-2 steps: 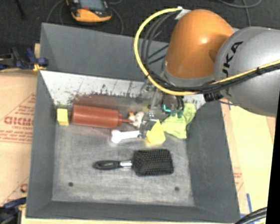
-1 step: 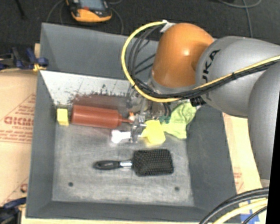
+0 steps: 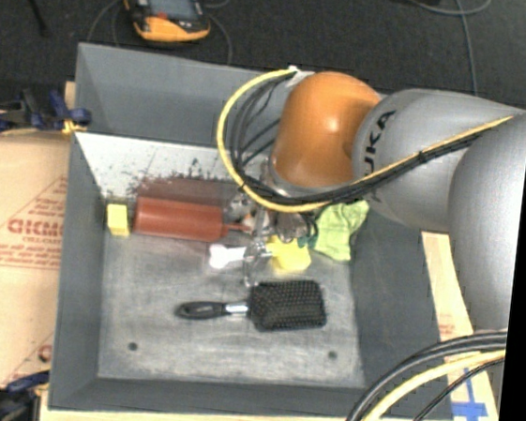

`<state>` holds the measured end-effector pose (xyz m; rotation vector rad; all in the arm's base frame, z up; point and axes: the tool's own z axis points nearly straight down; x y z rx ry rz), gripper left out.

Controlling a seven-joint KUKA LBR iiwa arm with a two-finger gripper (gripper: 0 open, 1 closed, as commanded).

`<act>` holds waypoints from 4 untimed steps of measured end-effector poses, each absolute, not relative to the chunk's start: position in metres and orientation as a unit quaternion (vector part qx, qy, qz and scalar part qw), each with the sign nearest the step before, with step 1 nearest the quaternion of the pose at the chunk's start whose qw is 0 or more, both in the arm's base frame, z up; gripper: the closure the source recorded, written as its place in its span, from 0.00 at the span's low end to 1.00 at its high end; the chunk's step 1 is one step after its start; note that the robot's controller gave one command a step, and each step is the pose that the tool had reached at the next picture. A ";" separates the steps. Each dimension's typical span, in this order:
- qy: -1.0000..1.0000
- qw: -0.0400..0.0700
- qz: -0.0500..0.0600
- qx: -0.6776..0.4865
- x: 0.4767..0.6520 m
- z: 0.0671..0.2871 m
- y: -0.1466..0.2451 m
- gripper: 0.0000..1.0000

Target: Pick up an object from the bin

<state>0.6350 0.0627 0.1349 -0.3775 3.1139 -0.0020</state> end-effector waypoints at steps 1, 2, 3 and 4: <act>0.989 0.003 0.000 -0.151 0.636 0.118 0.059 1.00; 0.989 0.003 0.000 -0.151 0.636 0.118 0.059 1.00; 0.987 -0.002 0.000 -0.163 0.621 0.159 0.044 1.00; 0.980 0.000 -0.001 -0.199 0.613 0.222 0.040 1.00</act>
Offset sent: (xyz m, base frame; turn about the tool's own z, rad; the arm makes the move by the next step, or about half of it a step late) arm 0.0000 0.0000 0.0000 0.0000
